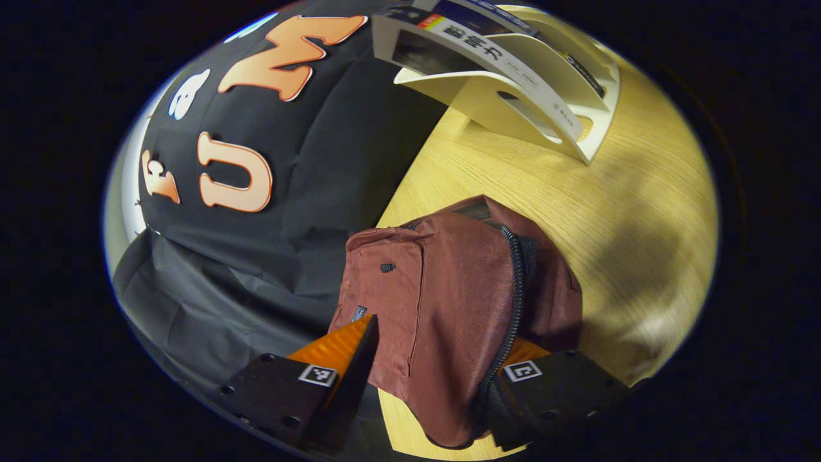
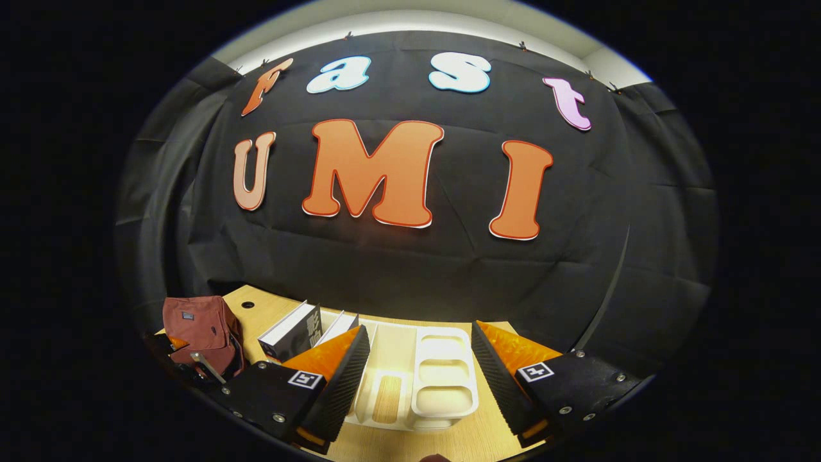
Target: Open the schoolbag, grab two books from the bookshelf and put them into the schoolbag.
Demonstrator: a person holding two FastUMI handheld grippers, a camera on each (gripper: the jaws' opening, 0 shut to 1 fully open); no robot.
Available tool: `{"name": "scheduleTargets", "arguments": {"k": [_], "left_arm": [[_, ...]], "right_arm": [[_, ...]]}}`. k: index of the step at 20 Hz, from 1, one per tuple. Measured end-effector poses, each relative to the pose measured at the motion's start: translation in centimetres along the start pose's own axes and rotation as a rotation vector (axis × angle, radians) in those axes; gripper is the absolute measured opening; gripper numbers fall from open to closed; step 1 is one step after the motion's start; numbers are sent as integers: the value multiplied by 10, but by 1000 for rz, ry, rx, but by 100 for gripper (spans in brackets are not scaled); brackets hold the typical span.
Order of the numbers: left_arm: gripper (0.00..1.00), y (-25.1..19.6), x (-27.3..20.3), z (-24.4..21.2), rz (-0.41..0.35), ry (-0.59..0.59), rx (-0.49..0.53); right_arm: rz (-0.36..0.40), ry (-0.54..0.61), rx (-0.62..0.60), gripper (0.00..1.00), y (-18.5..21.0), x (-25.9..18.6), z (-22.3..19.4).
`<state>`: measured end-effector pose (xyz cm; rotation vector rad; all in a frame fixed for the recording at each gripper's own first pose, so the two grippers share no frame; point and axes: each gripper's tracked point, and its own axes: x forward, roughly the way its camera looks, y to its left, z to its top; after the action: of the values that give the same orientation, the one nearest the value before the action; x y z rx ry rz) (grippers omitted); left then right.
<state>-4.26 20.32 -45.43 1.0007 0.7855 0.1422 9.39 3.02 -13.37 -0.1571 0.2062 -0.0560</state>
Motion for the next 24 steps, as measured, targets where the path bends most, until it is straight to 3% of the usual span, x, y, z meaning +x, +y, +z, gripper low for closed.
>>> {"name": "scheduleTargets", "arguments": {"k": [2,4,6,8,9,10,11,12,18,19,20,24], "left_arm": [[55,11,-1,3,-50,-8,-57],[46,10,3,3,-177,13,-87],[14,18,4,4,-222,15,-117],[11,27,4,8,-271,23,-156],[5,34,1,11,-289,19,-174],[10,41,2,11,-307,23,-187],[3,46,1,13,-333,23,-195],[2,51,1,15,-356,26,-200],[1,94,3,19,-489,26,-266],[1,101,5,21,-509,18,-279],[7,108,5,23,-534,8,-293],[7,133,12,23,-629,12,-301]], "right_arm": [[0,0,-5,94,2,1,2],[6,1,-7,94,7,2,6],[5,-3,-15,94,11,4,11],[14,2,-30,94,20,7,18],[23,10,-35,94,26,10,21],[28,28,-41,94,31,12,24],[33,43,-46,94,36,15,27],[43,59,-54,94,43,18,31],[150,191,-65,94,106,36,43],[149,229,-79,94,114,39,39],[145,253,-84,94,121,42,39],[188,375,-81,94,159,56,34]]}}
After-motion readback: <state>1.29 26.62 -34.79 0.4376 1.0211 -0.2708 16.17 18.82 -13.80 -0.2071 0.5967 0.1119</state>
